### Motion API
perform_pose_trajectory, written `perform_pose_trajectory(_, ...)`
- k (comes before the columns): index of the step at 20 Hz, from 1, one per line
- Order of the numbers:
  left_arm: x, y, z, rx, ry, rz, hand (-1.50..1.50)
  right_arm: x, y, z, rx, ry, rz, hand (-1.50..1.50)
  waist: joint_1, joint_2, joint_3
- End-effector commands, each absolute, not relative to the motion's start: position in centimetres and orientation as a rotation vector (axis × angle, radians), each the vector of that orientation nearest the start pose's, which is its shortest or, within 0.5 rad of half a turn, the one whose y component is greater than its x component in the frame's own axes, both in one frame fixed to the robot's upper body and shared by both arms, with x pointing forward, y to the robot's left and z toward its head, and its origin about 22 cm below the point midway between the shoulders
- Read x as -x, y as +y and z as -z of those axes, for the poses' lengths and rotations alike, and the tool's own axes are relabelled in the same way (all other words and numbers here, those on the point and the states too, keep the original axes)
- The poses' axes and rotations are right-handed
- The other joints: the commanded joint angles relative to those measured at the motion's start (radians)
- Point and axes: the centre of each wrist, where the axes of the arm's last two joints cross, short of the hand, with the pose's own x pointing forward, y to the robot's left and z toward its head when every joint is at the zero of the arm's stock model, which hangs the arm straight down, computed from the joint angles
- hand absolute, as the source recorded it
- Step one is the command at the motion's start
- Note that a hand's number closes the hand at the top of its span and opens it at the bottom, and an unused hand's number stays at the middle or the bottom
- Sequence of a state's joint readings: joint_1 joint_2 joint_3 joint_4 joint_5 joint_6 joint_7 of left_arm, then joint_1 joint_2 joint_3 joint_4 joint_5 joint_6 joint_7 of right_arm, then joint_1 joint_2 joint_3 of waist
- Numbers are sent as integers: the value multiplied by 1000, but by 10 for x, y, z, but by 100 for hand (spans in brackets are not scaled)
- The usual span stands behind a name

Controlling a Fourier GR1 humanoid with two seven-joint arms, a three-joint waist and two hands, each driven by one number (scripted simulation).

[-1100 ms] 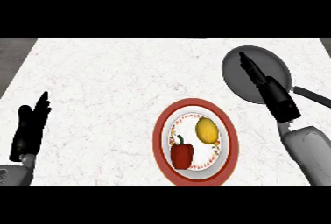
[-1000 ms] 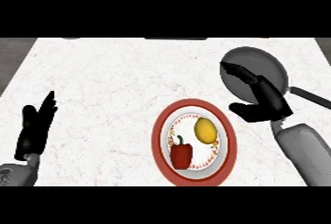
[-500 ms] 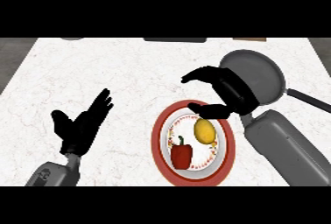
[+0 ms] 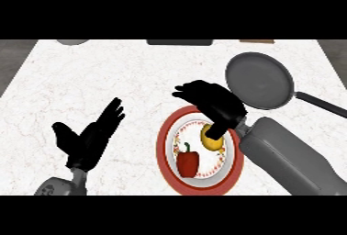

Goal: Pick the lemon from the plate and place it in the pan

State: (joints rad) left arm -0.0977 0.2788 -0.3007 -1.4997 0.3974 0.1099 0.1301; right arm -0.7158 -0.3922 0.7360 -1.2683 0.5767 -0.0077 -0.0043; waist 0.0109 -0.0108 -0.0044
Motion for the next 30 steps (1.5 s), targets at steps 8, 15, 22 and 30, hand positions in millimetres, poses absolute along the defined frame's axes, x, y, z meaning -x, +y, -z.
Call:
perform_pose_trajectory(8,-245,215,-4,240,-1332,86,0,-298,-25,-85,975,-930,-2163,-150,-2,-6,0)
perform_pose_trajectory(15,-257,220,-16,216,-1351,79,0,-247,31,-64,1025,-594,-2230,-150,-17,4,3)
perform_pose_trajectory(22,-266,219,-11,236,-1364,81,0,-236,23,-47,1036,-557,-2145,-150,-8,10,4)
perform_pose_trajectory(30,-240,231,-7,231,-1341,94,0,-241,0,-39,1230,-500,-2178,-150,-9,8,4)
